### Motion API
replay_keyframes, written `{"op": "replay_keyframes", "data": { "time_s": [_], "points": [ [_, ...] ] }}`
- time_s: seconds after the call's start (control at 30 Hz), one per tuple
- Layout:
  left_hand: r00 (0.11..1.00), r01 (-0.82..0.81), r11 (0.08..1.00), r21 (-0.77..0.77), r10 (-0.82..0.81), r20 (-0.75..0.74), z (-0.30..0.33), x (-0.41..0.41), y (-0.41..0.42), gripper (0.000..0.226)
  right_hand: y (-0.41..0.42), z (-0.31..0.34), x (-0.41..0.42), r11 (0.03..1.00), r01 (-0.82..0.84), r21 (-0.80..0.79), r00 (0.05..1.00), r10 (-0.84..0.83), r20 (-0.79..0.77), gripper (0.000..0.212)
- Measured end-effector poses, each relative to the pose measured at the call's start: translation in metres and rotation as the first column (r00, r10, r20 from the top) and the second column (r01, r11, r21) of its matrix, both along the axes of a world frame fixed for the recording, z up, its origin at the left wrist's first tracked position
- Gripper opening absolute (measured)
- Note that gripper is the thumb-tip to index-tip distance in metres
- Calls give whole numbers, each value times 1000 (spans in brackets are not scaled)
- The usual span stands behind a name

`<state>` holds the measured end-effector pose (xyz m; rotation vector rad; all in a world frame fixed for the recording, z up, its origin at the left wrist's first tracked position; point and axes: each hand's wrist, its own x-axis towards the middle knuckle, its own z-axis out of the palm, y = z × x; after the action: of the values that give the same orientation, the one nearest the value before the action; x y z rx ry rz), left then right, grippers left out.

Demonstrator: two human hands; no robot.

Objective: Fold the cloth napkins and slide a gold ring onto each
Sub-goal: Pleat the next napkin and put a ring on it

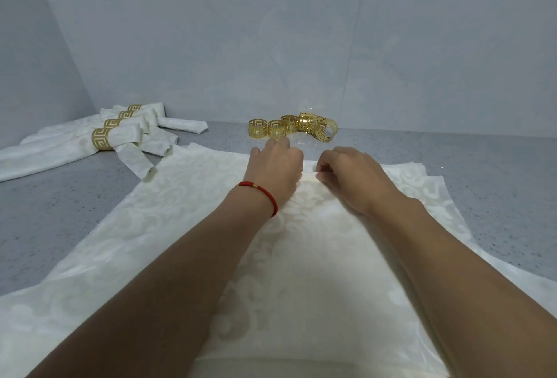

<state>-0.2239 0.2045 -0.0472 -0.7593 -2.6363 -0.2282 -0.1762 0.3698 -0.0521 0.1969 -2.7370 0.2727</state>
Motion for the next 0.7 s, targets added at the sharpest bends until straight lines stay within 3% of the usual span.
{"op": "replay_keyframes", "data": {
  "time_s": [0.17, 0.27, 0.37, 0.47, 0.53, 0.6, 0.63, 0.7],
  "points": [
    [998, 9, 996, -88, -3, 59, 13, 8, -1, 15, -5, 12, 4, 991, -5, 135, 1000, 3, 12, 11],
    [997, 20, 967, -255, -40, -70, 17, 18, -2, 22, -6, 20, 9, 976, -28, 215, 998, 13, 68, 17],
    [978, 65, 935, -349, -129, -164, 16, 33, -7, 32, -5, 12, 18, 960, -57, 275, 998, 56, 12, 16],
    [992, 41, 974, -221, -66, -108, 9, 33, -13, 39, -3, 5, 25, 988, -33, 151, 999, 32, 9, 16],
    [1000, 5, 1000, 11, -5, -28, 1, 27, -18, 38, -3, 0, 29, 1000, 23, 0, 999, -23, -27, 18],
    [996, 12, 965, 261, -35, 84, -2, 23, -24, 23, -4, -5, 29, 990, 62, -125, 994, -72, -78, 18],
    [993, 14, 952, 307, -50, 110, -3, 23, -26, 18, -4, -7, 28, 984, 70, -164, 993, -85, -81, 17],
    [995, 40, 968, 246, -60, 75, -4, 21, -25, 20, -3, -10, 25, 983, 97, -158, 992, -108, -67, 13]
  ]
}}
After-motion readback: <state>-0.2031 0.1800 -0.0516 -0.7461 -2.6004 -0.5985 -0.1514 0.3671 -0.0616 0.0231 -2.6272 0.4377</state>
